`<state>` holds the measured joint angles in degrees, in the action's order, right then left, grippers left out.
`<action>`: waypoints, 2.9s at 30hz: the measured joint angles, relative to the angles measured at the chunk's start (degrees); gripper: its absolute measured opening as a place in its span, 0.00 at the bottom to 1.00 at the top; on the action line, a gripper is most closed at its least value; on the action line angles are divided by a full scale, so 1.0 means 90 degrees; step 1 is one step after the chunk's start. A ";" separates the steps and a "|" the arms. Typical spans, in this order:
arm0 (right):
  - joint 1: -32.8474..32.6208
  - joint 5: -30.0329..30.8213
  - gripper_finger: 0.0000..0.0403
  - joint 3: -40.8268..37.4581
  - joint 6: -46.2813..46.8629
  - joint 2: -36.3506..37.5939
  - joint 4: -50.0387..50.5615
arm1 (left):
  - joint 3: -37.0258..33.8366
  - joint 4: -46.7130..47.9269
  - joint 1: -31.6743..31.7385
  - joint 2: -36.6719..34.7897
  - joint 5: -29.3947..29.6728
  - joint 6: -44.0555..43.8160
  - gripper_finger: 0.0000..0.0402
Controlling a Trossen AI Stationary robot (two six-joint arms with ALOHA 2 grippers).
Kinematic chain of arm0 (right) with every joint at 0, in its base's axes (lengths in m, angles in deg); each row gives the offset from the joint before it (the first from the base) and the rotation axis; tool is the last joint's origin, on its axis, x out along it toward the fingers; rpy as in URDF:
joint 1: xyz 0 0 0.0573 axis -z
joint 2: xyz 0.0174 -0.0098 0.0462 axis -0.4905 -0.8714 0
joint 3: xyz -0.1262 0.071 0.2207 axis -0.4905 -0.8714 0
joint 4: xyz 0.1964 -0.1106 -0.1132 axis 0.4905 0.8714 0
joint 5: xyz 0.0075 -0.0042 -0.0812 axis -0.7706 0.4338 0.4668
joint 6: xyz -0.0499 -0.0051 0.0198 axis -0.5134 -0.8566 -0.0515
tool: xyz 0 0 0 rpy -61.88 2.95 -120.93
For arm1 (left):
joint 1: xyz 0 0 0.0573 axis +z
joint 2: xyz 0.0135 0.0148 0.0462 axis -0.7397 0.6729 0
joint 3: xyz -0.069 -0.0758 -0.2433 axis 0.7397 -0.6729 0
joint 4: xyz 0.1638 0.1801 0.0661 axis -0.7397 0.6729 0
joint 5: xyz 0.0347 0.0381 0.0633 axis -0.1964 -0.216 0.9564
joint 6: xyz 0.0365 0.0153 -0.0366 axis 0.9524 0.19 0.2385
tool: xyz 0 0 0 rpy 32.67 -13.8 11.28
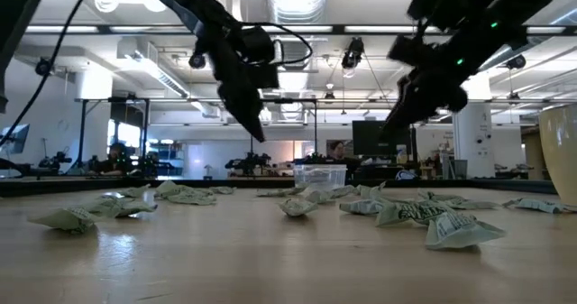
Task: Pick and place Stevia / Truvia into bins
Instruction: Put the green stevia packet into the transparent bin
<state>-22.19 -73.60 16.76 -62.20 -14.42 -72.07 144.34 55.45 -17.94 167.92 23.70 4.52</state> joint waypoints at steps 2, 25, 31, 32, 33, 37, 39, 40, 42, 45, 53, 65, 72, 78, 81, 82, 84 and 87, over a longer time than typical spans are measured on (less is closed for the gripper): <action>0.0191 0.0019 0.20 0.0189 0.0001 -0.0426 0.0092 | -0.0376 0.0003 -0.0020 -0.0354 0.0003 -0.0035 0.44; 0.1228 -0.0892 0.20 0.1434 -0.0047 -0.2558 0.0998 | -0.5751 -0.4074 -0.0019 -0.5709 0.0006 -0.0302 0.44; 0.1299 -0.0886 0.20 0.1558 -0.0024 -0.2868 0.0966 | -0.5968 -0.4094 -0.0019 -0.6382 0.0006 -0.0332 0.44; 0.1303 -0.0863 0.20 0.1584 -0.0022 -0.2947 0.0971 | -0.6001 -0.4072 -0.0019 -0.6425 0.0006 -0.0355 0.44; 0.1308 -0.0832 0.20 0.1622 -0.0023 -0.3000 0.0987 | -0.6017 -0.4076 -0.0019 -0.6427 0.0006 -0.0379 0.44; 0.1325 -0.0793 0.20 0.1703 -0.0027 -0.3107 0.1032 | -0.6076 -0.4230 -0.0019 -0.6250 0.0007 -0.0467 0.44; 0.1328 -0.0793 0.20 0.1713 0.0002 -0.3102 0.1045 | -0.6077 -0.4260 -0.0019 -0.6046 0.0034 -0.0465 0.44; 0.1328 -0.0793 0.20 0.1713 0.0002 -0.3088 0.1051 | -0.6056 -0.4277 -0.0019 -0.5902 0.0124 -0.0465 0.44; 0.1328 -0.0797 0.19 0.1708 0.0008 -0.3056 0.1056 | -0.6030 -0.4262 -0.0016 -0.5553 0.0420 -0.0463 0.44; 0.1328 -0.0795 0.14 0.1703 0.0024 -0.3026 0.1053 | -0.5905 -0.4280 -0.0014 -0.4861 0.0823 -0.0403 0.44; 0.1328 -0.0815 0.03 0.1701 0.0026 -0.3005 0.1209 | -0.5178 -0.4821 0.0012 -0.2898 0.1014 0.0191 0.44; 0.1081 -0.0834 0.02 0.1689 0.0341 -0.2217 0.1962 | -0.4223 -0.4821 0.0030 -0.0813 0.1354 0.0694 0.44; 0.0566 -0.0284 0.02 0.1678 0.0314 -0.1309 0.1755 | -0.4068 -0.4377 0.0030 -0.0821 0.1286 0.0538 0.44; 0.0508 0.0108 0.02 0.1607 -0.0190 -0.1274 0.0683 | -0.4033 -0.4065 0.0030 -0.0903 0.1090 0.0347 0.44; 0.0637 0.0208 0.02 0.1599 -0.0636 -0.1618 -0.0173 | -0.4055 -0.3965 0.0025 -0.1022 0.0845 0.0283 0.44; 0.0699 0.0212 0.02 0.1600 -0.0787 -0.1764 -0.0478 | -0.4055 -0.3941 0.0023 -0.1080 0.0791 0.0223 0.44; 0.0844 0.0218 0.02 0.1654 -0.1011 -0.2106 -0.0877 | -0.4058 -0.3843 0.0020 -0.1195 0.0680 0.0180 0.44; 0.1081 0.0213 0.02 0.1902 -0.0993 -0.2558 -0.0900 | -0.4081 -0.3646 0.0020 -0.1282 0.0592 0.0174 0.44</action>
<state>-12.46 -71.68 33.88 -71.13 -37.45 -80.17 107.62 22.64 -17.75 156.38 29.02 6.08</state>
